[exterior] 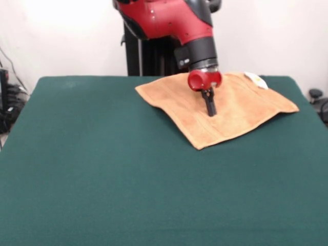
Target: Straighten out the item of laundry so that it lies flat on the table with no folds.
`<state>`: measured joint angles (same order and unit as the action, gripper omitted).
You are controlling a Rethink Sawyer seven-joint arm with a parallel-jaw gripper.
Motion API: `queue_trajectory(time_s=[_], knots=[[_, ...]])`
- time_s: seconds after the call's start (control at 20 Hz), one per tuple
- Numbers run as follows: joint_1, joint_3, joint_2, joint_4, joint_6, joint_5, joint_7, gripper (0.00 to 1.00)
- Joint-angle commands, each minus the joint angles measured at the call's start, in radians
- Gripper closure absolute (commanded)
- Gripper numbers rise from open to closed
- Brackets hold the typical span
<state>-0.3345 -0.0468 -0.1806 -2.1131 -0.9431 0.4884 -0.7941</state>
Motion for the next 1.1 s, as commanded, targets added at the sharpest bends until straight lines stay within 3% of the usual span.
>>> queue_trajectory(time_s=[0.05,0.3,0.8,1.1], knots=[[0.045,-0.136,0.372,0.674,0.362,-0.315,-0.248,1.00],[0.039,-0.145,0.394,0.700,0.335,-0.312,-0.242,1.00],[0.055,-0.147,0.398,0.701,0.320,-0.429,-0.198,1.00],[0.056,-0.165,0.412,0.709,0.237,-0.472,-0.203,1.00]])
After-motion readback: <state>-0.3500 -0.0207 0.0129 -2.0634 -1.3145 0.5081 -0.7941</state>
